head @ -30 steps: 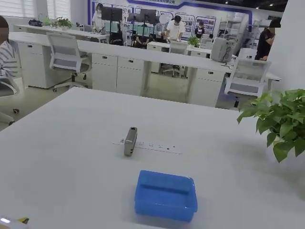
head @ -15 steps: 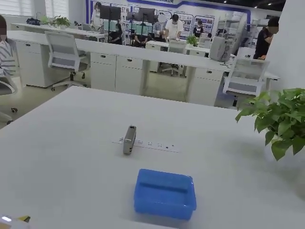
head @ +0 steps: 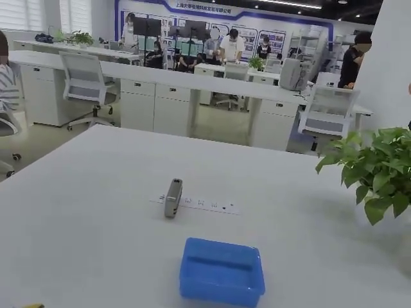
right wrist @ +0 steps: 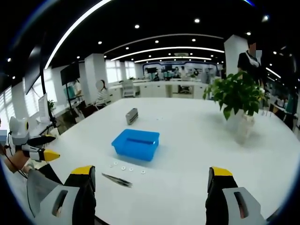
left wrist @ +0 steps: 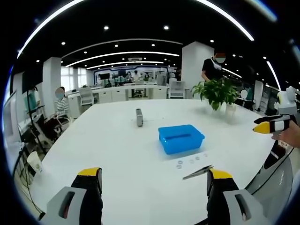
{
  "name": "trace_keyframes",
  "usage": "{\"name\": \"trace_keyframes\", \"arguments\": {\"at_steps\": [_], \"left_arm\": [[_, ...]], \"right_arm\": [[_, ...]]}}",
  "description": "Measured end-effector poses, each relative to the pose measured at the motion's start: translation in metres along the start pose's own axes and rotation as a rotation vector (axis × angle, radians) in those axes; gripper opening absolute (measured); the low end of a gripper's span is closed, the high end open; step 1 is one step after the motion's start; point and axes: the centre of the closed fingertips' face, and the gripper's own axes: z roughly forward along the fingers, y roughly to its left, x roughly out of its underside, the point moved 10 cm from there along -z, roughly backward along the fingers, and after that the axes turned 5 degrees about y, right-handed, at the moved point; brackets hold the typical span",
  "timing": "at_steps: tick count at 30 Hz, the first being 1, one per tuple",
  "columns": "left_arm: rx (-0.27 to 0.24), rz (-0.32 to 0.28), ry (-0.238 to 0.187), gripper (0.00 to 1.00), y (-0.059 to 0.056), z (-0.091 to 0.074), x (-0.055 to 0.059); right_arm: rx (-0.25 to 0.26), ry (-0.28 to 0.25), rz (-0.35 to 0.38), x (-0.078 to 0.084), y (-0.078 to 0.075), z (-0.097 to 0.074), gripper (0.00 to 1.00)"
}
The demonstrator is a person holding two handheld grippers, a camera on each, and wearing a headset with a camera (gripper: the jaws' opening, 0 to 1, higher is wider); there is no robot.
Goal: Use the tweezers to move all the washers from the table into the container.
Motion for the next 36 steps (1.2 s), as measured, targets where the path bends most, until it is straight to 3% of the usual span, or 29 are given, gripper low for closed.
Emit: {"name": "trace_keyframes", "arguments": {"at_steps": [7, 14, 20, 28, 36], "left_arm": [[0.015, 0.044, 0.031, 0.92, -0.002, 0.007, -0.002], [0.016, 0.072, 0.035, 0.89, -0.003, 0.014, -0.008], [0.051, 0.097, 0.045, 0.86, -0.007, 0.024, -0.011], [0.177, 0.176, 0.083, 0.74, -0.017, 0.044, -0.013], [0.304, 0.318, 0.149, 0.59, -0.023, 0.073, -0.009]], "right_arm": [[-0.003, 0.009, 0.013, 0.003, -0.004, 0.006, 0.99], [-0.003, 0.009, 0.039, 0.003, -0.01, 0.01, 0.99], [-0.006, 0.028, 0.036, 0.003, -0.012, 0.015, 0.99], [-0.012, 0.077, 0.019, 0.011, -0.01, 0.023, 0.99], [-0.008, 0.114, 0.018, 0.013, -0.011, 0.029, 0.99]]}}
